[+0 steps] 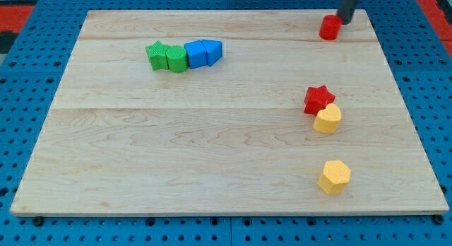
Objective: Push the red circle close to the red star
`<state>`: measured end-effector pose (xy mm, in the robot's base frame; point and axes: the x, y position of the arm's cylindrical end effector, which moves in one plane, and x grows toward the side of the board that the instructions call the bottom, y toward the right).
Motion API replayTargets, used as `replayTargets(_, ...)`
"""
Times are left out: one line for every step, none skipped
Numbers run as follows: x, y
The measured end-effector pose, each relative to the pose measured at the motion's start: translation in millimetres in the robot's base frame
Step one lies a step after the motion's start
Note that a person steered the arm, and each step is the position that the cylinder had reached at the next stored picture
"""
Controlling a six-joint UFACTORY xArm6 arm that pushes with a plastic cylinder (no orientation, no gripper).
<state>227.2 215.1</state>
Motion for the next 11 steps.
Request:
replayTargets(1.5,-32.6)
replayTargets(47.0,-32.9)
replayTargets(86.0,-32.8)
replayTargets(87.4,-36.2)
replayTargets(77.5,-36.1)
replayTargets(77.5,-44.4)
replayTargets(79.9,-59.6)
replayTargets(90.2,-68.4)
replayTargets(102.9,-88.8)
replayTargets(114.4,-89.3)
replayTargets(124.6,-89.3)
